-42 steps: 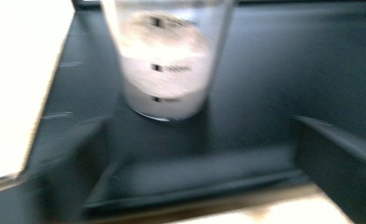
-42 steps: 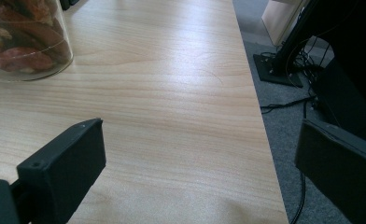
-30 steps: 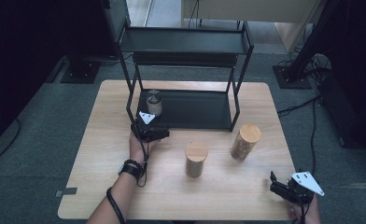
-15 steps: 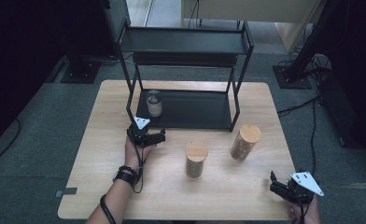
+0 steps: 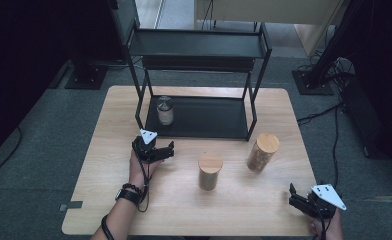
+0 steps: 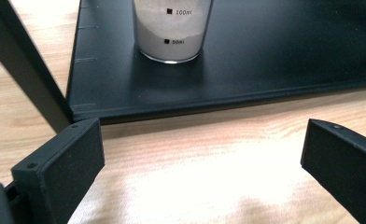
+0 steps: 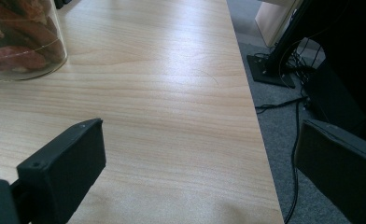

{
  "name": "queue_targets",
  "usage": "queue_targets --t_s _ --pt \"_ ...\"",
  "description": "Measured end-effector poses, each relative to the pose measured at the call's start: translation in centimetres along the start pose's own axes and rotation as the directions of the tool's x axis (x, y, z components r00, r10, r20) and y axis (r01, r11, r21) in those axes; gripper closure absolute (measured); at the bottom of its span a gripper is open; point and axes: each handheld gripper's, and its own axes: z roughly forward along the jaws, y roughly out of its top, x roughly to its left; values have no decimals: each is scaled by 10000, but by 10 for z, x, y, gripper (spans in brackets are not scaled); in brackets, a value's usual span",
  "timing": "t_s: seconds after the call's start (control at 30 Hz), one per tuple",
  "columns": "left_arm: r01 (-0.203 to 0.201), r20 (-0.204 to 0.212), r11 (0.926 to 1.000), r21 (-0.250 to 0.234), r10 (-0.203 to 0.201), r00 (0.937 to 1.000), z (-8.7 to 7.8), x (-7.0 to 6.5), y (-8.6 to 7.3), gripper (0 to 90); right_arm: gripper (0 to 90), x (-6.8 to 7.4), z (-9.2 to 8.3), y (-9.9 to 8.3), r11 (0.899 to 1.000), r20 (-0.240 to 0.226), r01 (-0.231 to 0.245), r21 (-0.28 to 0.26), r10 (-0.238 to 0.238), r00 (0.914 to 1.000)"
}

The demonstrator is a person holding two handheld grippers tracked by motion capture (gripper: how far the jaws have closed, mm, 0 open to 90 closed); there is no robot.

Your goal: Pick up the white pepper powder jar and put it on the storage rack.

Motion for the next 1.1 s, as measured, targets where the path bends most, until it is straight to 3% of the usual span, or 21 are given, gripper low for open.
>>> queue_targets --t_s 0.4,1.1 --pt "-256 -41 9997 45 256 9997 -12 7 -7 0 19 0 0 0 10000 -6 1 -23 -1 10000" --pt "-129 -153 9999 37 130 9998 -32 25 -18 1 19 0 -1 0 10000 65 5 -40 -4 10000"
